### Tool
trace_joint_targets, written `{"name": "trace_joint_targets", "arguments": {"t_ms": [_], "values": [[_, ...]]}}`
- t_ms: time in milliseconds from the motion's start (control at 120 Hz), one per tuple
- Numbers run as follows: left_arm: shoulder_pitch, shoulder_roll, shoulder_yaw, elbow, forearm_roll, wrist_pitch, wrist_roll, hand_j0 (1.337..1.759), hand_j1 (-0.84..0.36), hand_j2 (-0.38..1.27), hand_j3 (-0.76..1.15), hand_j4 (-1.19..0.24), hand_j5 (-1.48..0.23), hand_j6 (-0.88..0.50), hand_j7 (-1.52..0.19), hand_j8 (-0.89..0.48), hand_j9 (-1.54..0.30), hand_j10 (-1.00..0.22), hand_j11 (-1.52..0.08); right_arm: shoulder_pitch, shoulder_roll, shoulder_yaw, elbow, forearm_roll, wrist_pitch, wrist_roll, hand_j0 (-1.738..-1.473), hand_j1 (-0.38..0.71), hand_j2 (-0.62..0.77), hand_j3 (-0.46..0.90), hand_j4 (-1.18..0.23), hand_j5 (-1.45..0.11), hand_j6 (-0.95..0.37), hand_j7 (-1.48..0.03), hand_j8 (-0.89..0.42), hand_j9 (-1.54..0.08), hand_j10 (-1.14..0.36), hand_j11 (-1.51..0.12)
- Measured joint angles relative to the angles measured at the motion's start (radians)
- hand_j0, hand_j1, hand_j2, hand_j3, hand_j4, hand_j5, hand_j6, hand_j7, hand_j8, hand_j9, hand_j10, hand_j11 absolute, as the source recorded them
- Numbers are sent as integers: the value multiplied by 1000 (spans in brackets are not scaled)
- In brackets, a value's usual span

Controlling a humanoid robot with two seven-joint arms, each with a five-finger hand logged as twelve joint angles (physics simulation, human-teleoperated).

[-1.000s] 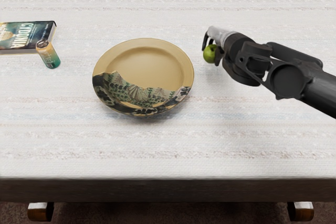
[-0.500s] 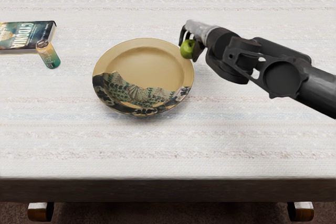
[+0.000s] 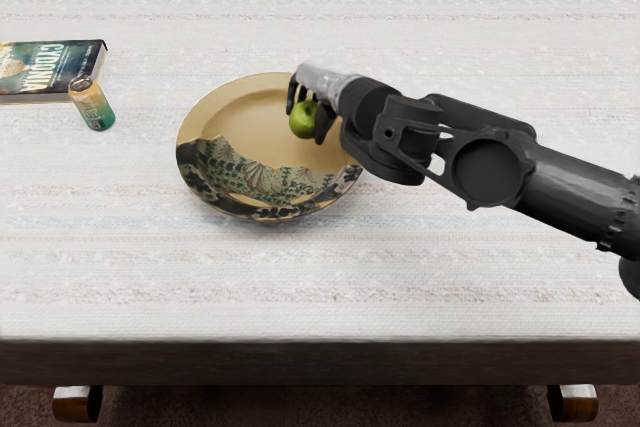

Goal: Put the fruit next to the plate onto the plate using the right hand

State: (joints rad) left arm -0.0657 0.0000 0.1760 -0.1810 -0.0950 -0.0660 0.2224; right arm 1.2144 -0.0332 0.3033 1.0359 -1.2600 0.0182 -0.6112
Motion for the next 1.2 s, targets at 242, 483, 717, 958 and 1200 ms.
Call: {"name": "trace_joint_targets", "arguments": {"t_ms": [242,483,717,958,1200], "values": [[1,0,0,0,0,0,0,1658,349,0,0,0,0,0,0,0,0,0,0,-28,19,-7,-3,-4,0,0,-1657,350,380,1,-581,-1044,-397,-971,-402,-1034,-710,-1038],[0,0,0,0,0,0,0,1658,349,0,0,0,0,0,0,0,0,0,0,-42,22,-9,-3,-6,2,0,-1657,365,402,1,-578,-1025,-398,-949,-401,-1016,-691,-1020],[1,0,0,0,0,0,0,1658,349,0,0,0,0,0,0,0,0,0,0,-44,22,-8,-4,-7,-1,0,-1658,186,151,0,-450,-684,-372,-653,-377,-682,-485,-684],[1,0,0,0,0,0,0,1658,349,0,0,0,0,0,0,0,0,0,0,-42,22,-7,-3,-7,-1,0,-1658,60,6,0,-344,-477,-320,-467,-322,-476,-355,-477],[0,0,0,0,0,0,0,1658,349,0,0,0,0,0,0,0,0,0,0,-31,-8,35,30,30,23,0,-1658,-3,-34,0,-291,-386,-285,-383,-284,-386,-294,-386]]}}
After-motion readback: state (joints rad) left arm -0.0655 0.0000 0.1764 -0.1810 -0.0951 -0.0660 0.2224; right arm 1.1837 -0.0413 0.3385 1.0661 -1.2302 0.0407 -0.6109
